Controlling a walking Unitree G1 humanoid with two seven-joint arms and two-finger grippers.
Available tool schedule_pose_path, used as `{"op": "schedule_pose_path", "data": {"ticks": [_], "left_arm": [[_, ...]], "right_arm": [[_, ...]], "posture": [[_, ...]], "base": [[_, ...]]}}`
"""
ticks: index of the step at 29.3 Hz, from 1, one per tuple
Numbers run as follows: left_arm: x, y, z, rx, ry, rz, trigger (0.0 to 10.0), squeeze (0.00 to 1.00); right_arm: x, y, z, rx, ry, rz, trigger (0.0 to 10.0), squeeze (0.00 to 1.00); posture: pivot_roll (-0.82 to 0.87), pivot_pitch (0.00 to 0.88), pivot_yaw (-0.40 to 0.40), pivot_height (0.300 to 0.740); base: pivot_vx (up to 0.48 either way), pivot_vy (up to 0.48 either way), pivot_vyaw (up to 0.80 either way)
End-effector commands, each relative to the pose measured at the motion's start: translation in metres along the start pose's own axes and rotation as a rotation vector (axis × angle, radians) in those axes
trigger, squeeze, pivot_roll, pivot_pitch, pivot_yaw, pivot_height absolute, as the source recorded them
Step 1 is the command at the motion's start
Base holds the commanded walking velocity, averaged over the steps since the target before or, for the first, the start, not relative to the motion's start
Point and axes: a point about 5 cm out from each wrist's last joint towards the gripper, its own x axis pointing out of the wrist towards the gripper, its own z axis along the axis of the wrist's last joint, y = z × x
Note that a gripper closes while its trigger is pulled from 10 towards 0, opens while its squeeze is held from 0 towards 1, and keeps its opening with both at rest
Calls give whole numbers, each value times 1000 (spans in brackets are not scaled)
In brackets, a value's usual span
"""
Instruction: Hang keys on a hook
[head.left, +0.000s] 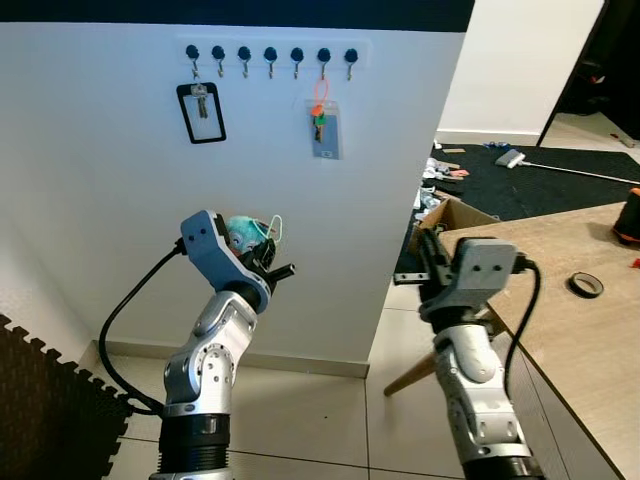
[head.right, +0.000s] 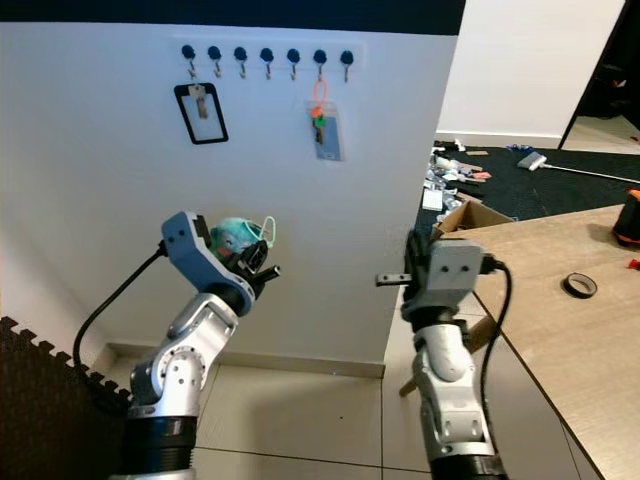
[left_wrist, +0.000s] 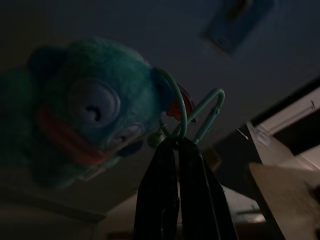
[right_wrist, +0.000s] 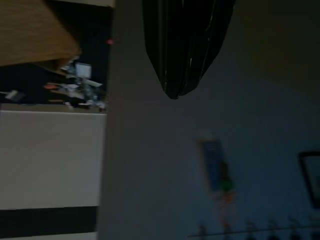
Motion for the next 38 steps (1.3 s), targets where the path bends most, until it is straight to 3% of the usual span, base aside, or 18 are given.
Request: {"op": "schedule_pose_path", "data": {"ticks": [1,6,7,8,10,11,12,14,16,20,38], "left_arm": [[5,-16,11,-93,-29,-39,10000,0],[2,-21,24,-110,-81,-102,10000,0],[1,-22,26,-216,-76,-111,10000,0],[1,-22,26,-216,-76,-111,10000,0],[1,-24,27,-188,-76,-103,10000,0],[0,-31,25,-108,-78,-116,10000,0],[0,-31,25,-108,-78,-116,10000,0],[-1,-37,26,49,-104,-132,10000,0],[-3,-41,25,61,-109,-149,10000,0],[-6,-43,26,191,-146,-152,10000,0],[-9,-42,27,243,-170,-139,10000,0]], "right_arm": [[0,4,-4,8,15,14,10000,0],[1,5,-5,12,19,22,10000,0],[1,6,-5,13,21,24,10000,0],[1,6,-5,13,21,24,10000,0],[1,6,-5,14,22,25,10000,0],[0,7,-6,15,22,27,10000,0],[0,7,-6,15,22,27,10000,0],[0,8,-5,17,21,29,10000,0],[0,9,-5,18,20,30,10000,0],[0,10,-5,21,17,30,10000,0],[2,15,-8,31,24,52,10000,0]], "posture": [[120,121,44,740],[122,121,39,740],[122,122,38,740],[122,122,38,740],[121,122,40,740],[122,123,38,740],[122,123,38,740],[120,124,39,740],[122,124,39,740],[123,125,41,740],[141,122,30,740]], "base": [[0,0,0],[0,0,0],[0,0,0],[0,0,0],[0,0,0],[0,0,0],[0,0,0],[0,0,0],[0,0,0],[0,0,0],[446,0,0]]}}
